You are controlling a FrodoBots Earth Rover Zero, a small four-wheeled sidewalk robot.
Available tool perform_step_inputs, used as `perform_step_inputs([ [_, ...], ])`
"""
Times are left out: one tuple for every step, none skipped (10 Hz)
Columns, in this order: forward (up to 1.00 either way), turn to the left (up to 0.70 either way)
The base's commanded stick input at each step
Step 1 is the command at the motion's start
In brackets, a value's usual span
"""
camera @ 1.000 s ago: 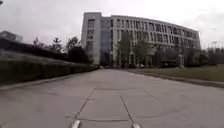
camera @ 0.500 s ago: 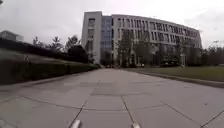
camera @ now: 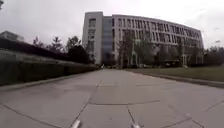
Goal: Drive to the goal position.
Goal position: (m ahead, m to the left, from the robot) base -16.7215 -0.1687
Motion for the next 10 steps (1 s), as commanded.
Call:
perform_step_inputs([
  [1.0,0.0],
  [1.0,0.0],
  [1.0,0.0],
  [1.0,0.0],
  [1.0,0.0],
  [1.0,0.0],
  [1.0,0.0],
  [1.0,0.0],
  [1.0,0.0],
  [1.0,0.0],
])
